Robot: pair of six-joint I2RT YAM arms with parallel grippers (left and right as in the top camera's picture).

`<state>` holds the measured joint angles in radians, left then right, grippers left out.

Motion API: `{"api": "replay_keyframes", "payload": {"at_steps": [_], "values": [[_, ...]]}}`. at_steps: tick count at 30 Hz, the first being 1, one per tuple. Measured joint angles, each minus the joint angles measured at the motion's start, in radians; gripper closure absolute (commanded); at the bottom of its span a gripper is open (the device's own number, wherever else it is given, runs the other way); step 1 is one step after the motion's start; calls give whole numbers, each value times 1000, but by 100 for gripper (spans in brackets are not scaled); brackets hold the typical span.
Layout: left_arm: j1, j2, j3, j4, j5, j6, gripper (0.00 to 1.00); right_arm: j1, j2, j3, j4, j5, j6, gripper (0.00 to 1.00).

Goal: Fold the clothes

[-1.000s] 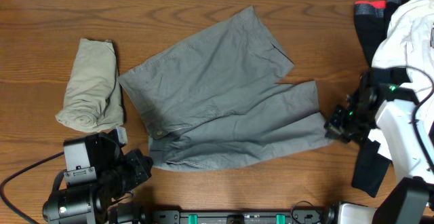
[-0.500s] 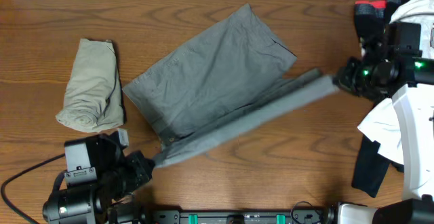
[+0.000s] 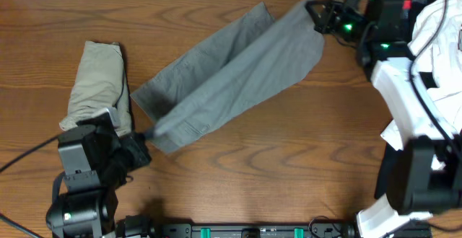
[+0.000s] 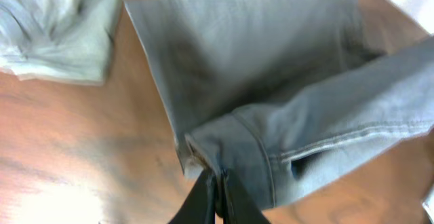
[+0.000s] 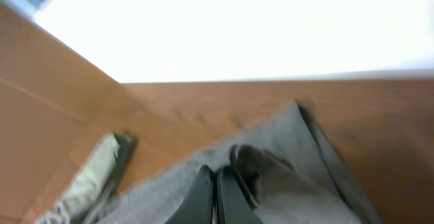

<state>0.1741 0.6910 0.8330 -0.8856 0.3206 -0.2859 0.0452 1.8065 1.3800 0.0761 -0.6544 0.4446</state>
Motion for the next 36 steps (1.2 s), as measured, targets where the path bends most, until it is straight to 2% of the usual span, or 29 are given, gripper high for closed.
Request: {"api": "replay_keyframes", "payload": {"at_steps": [8,12,23,36], "values": [[0,169,-65,240,-123,4,94,62,257,4,435,-23,134,99],[0,325,-74,323,-172,6,94,92,370,4,575,-14,194,99],[0,650,-77,621,-254,-17,94,100,482,11,646,26,269,99],[0,781,-77,819,-318,-74,93,106,484,17,657,156,278,99]]}}
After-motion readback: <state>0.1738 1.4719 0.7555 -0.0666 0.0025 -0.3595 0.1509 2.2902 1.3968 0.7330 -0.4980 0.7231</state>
